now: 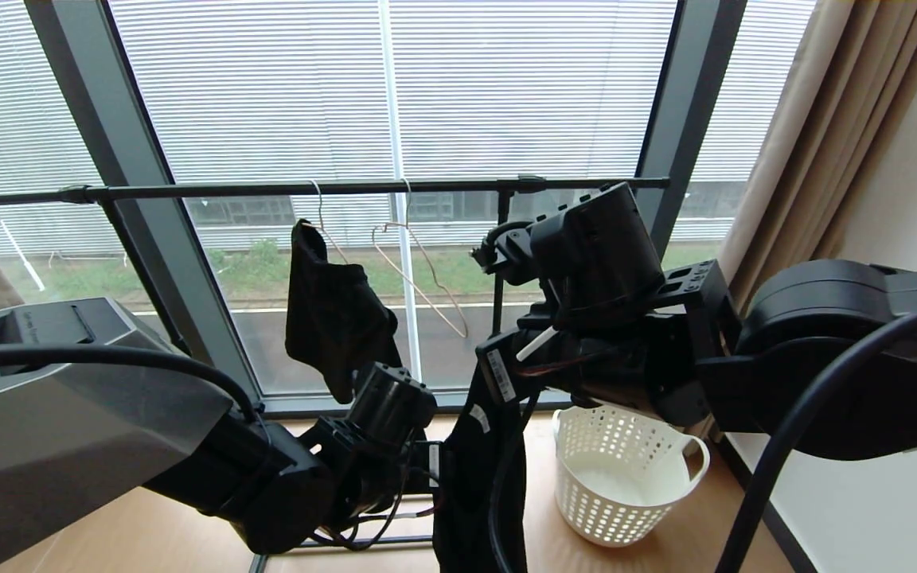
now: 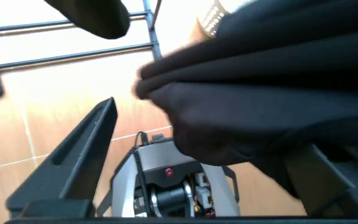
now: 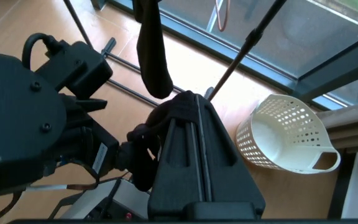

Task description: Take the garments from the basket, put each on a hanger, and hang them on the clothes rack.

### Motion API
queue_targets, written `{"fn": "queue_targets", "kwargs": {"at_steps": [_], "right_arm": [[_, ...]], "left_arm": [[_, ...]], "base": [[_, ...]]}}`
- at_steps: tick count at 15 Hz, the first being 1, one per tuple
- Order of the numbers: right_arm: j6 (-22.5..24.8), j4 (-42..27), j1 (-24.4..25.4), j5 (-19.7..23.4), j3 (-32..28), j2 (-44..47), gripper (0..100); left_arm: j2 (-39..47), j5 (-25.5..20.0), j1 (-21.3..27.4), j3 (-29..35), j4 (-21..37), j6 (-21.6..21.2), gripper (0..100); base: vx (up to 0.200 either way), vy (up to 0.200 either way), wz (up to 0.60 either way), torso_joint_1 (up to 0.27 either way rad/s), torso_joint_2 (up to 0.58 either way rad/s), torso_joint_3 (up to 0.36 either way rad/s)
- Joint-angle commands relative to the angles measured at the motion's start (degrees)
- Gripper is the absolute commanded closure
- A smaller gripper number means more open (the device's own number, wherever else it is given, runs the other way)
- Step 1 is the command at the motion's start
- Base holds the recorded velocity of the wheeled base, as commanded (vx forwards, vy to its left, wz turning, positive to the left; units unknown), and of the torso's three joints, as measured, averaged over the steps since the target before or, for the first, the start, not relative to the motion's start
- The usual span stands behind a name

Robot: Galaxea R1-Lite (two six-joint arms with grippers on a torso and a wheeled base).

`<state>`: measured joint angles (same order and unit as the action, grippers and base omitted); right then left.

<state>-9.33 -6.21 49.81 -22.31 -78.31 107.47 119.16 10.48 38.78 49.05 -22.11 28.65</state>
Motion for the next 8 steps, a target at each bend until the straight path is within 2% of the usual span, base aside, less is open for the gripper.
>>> {"fn": "queue_targets", "kwargs": {"at_steps": [1, 3, 6, 8], "right_arm": [[0.0, 0.1, 0.0, 0.0, 0.4, -1.1, 100], [-0.1, 0.2, -0.7, 0.0, 1.1, -1.4, 100], [0.0, 0.4, -5.8, -0.3, 3.3, -2.4, 100], [1.6, 0.4, -9.5, -5.2, 4.3, -2.2, 100]], "left_arm": [[-1.0, 0.2, -0.2, -0.5, 0.0, 0.0, 100], [-3.0, 0.2, -0.1, -2.0, 0.0, -0.1, 100], [-9.2, 2.3, -0.3, -5.5, 0.0, -0.2, 100], [-14.5, 2.7, -1.2, -7.8, 0.2, -0.8, 100]], "base": [[0.0, 0.0, 0.0, 0.0, 0.0, 0.0], [0.0, 0.0, 0.0, 0.0, 0.0, 0.0], [0.0, 0.0, 0.0, 0.0, 0.0, 0.0], [0.0, 0.0, 0.0, 0.0, 0.0, 0.0]]}}
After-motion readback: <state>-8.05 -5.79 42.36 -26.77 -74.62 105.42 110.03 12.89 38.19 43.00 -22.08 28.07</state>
